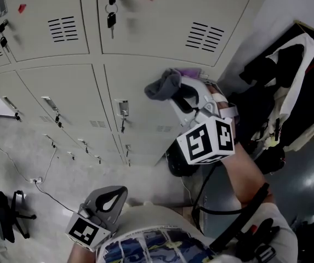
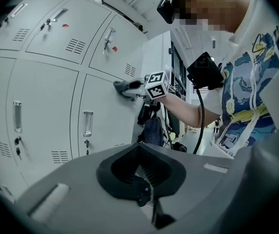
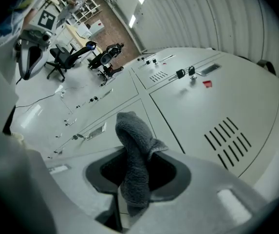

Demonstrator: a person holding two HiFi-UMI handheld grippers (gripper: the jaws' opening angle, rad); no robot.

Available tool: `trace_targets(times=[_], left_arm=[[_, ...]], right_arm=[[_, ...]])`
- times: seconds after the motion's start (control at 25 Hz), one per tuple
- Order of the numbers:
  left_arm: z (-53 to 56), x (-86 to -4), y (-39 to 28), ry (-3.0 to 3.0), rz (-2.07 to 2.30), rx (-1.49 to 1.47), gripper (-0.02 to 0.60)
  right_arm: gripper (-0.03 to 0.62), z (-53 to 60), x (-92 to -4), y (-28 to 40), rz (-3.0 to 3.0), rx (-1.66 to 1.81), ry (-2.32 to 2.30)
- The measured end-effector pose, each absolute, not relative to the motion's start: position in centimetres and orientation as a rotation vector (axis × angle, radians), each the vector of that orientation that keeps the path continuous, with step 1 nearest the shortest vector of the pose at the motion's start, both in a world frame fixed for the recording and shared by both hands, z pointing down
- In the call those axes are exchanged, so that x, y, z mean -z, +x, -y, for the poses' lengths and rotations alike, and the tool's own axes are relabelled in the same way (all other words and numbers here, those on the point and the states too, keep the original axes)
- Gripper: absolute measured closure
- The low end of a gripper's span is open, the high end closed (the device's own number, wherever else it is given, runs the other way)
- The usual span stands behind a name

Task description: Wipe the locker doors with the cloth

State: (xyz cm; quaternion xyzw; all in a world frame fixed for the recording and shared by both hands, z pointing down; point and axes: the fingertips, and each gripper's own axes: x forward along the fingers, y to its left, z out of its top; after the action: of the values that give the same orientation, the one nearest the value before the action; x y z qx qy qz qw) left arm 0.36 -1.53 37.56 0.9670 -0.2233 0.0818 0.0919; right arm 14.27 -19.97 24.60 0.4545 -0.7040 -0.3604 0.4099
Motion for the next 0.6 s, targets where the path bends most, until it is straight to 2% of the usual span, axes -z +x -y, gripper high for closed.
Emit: trace_targets(times=[0.6], left_arm=[[1.9, -37.8, -0.5, 2.843, 0.738, -0.277, 0.58]], right_arm=[[0.482, 20.7, -38.5, 13.8, 1.821, 0.702, 0.969]])
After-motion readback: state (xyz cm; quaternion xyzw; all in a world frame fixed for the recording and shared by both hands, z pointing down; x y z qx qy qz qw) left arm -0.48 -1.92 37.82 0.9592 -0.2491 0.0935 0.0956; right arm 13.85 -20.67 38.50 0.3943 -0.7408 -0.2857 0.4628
